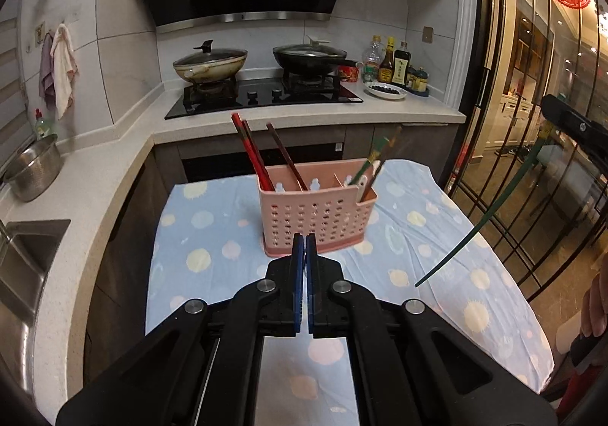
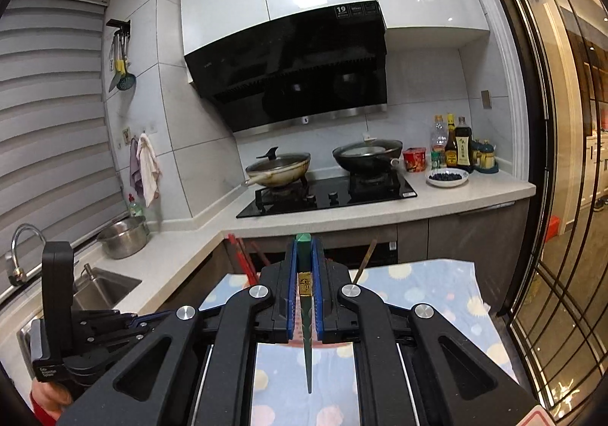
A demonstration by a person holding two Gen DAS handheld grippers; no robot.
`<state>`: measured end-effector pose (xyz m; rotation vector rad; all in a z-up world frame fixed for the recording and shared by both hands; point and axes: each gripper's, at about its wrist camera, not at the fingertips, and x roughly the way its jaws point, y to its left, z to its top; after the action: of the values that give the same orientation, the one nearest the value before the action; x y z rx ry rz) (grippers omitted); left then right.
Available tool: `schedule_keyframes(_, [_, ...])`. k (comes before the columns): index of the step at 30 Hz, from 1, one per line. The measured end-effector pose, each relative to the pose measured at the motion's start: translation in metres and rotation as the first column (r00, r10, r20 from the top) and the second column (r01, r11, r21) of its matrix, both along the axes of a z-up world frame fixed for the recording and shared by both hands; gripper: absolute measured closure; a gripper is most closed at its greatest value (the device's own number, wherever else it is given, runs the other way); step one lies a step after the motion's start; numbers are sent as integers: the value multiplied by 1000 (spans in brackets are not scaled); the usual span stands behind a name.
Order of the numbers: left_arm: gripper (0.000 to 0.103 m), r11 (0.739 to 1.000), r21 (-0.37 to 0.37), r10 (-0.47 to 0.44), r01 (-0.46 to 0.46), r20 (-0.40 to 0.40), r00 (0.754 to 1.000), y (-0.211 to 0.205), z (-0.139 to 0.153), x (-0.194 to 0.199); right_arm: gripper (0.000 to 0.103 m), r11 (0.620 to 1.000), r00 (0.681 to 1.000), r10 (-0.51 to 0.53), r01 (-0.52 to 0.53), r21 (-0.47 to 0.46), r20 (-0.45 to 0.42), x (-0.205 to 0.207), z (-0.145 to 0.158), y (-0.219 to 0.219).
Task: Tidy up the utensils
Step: 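Lower the spoon into the holder with the left tool while the right tool releases the green chopstick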
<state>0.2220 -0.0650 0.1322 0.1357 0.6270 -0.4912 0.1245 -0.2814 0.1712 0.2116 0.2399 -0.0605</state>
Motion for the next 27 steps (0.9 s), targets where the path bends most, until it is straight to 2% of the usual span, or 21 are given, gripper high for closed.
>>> schedule_keyframes(5, [102,999,-8,33,-32,44,998,-8,28,46,96,998,998,-48,49,-39,38,49,29,-15])
schedule_keyframes(11, [102,998,24,57,-58,71,996,-29,36,93,96,995,996,-84,86,-45,34,108,35,-30])
schedule_keyframes(17, [102,997,37,59,-60,23,998,-42,21,132,96,993,995,-105,105,-51,6,155,24,-37])
schedule_keyframes(27, [102,993,87,82,-81,-11,997,-51,-10,162,96,997,993,-72,69,-33,-91,205,-18,-32])
